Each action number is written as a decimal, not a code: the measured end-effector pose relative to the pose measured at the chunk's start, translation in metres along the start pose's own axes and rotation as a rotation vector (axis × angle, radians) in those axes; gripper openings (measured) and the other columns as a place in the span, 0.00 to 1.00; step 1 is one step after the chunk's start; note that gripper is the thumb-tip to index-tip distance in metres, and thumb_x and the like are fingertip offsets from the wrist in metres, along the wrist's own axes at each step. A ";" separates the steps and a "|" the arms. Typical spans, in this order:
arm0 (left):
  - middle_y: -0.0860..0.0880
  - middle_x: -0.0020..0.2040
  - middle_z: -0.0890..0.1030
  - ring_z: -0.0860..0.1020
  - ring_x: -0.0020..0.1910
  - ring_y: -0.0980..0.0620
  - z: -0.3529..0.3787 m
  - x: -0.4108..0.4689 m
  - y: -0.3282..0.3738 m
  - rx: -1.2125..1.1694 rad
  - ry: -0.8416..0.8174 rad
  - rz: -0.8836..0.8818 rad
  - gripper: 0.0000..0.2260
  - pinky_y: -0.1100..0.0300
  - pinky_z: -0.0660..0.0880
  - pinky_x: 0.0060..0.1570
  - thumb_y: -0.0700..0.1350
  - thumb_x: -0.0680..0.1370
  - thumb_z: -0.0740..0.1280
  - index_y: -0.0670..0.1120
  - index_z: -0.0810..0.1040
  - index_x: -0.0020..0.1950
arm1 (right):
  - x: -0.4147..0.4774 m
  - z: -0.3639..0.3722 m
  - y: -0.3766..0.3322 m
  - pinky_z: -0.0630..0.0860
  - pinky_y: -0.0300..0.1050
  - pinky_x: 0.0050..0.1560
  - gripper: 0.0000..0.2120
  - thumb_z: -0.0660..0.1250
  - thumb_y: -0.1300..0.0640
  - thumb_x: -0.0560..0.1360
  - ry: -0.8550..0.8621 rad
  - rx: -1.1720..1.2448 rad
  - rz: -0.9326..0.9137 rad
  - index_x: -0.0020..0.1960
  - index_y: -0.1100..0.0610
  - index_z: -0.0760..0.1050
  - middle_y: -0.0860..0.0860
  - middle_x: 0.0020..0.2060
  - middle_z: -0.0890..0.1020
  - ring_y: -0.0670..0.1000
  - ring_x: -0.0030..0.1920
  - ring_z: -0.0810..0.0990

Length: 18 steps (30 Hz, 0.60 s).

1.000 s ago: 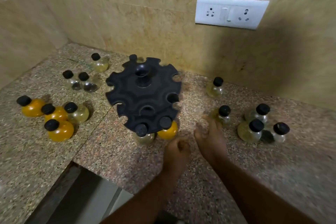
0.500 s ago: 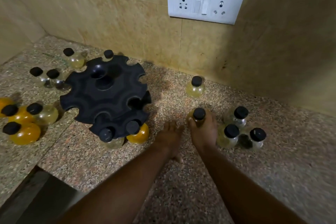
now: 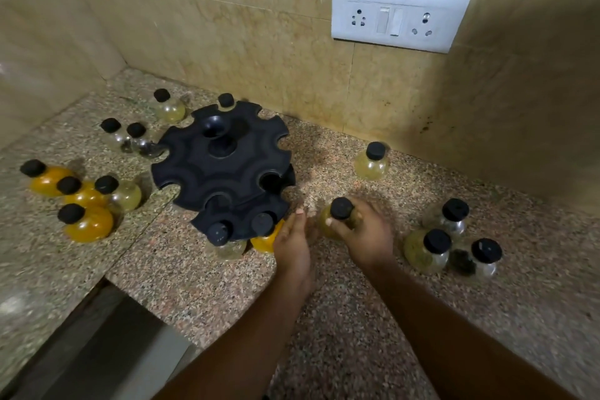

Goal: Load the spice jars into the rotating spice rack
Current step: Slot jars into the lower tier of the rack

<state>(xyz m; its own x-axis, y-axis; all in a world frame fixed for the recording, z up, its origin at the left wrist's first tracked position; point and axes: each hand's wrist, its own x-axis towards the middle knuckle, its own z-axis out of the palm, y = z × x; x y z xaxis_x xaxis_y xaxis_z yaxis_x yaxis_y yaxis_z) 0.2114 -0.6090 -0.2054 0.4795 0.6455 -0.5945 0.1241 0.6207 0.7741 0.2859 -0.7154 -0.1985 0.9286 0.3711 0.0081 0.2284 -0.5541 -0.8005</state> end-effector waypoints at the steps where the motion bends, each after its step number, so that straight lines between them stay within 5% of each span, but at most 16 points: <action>1: 0.47 0.54 0.85 0.83 0.54 0.45 -0.006 -0.002 0.004 -0.087 -0.005 -0.054 0.11 0.47 0.77 0.57 0.55 0.80 0.68 0.49 0.82 0.55 | -0.003 0.002 -0.006 0.71 0.45 0.56 0.26 0.77 0.45 0.70 -0.033 -0.005 -0.023 0.67 0.48 0.78 0.46 0.59 0.79 0.47 0.56 0.76; 8: 0.53 0.32 0.81 0.74 0.27 0.56 -0.043 -0.013 0.028 -0.330 -0.029 -0.205 0.18 0.60 0.67 0.29 0.57 0.82 0.61 0.45 0.81 0.48 | -0.013 0.026 -0.044 0.77 0.50 0.59 0.27 0.74 0.44 0.73 -0.249 -0.145 -0.200 0.70 0.44 0.73 0.48 0.61 0.74 0.53 0.60 0.78; 11: 0.51 0.31 0.82 0.77 0.25 0.56 -0.057 -0.017 0.036 -0.403 -0.038 -0.221 0.18 0.62 0.69 0.29 0.57 0.83 0.60 0.44 0.80 0.49 | -0.020 0.041 -0.056 0.77 0.50 0.60 0.26 0.74 0.48 0.72 -0.290 -0.147 -0.252 0.69 0.43 0.73 0.48 0.60 0.73 0.54 0.60 0.78; 14: 0.53 0.28 0.75 0.69 0.22 0.58 -0.076 -0.013 0.043 -0.388 -0.025 -0.256 0.17 0.65 0.64 0.21 0.57 0.83 0.61 0.47 0.78 0.43 | -0.023 0.054 -0.067 0.76 0.47 0.61 0.27 0.77 0.51 0.71 -0.291 -0.145 -0.246 0.68 0.45 0.75 0.49 0.60 0.73 0.53 0.60 0.77; 18: 0.54 0.28 0.69 0.65 0.24 0.57 -0.101 -0.013 0.051 -0.283 -0.053 -0.284 0.16 0.64 0.61 0.25 0.56 0.82 0.62 0.49 0.76 0.39 | -0.022 0.067 -0.078 0.76 0.46 0.60 0.27 0.78 0.51 0.71 -0.271 -0.141 -0.218 0.68 0.46 0.76 0.48 0.58 0.72 0.52 0.58 0.78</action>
<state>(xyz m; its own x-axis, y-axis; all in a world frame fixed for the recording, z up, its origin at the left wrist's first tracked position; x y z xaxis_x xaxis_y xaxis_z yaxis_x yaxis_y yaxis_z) 0.1234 -0.5407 -0.1800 0.5055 0.4114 -0.7584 0.0174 0.8740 0.4857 0.2287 -0.6307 -0.1764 0.7469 0.6649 -0.0043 0.4679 -0.5301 -0.7072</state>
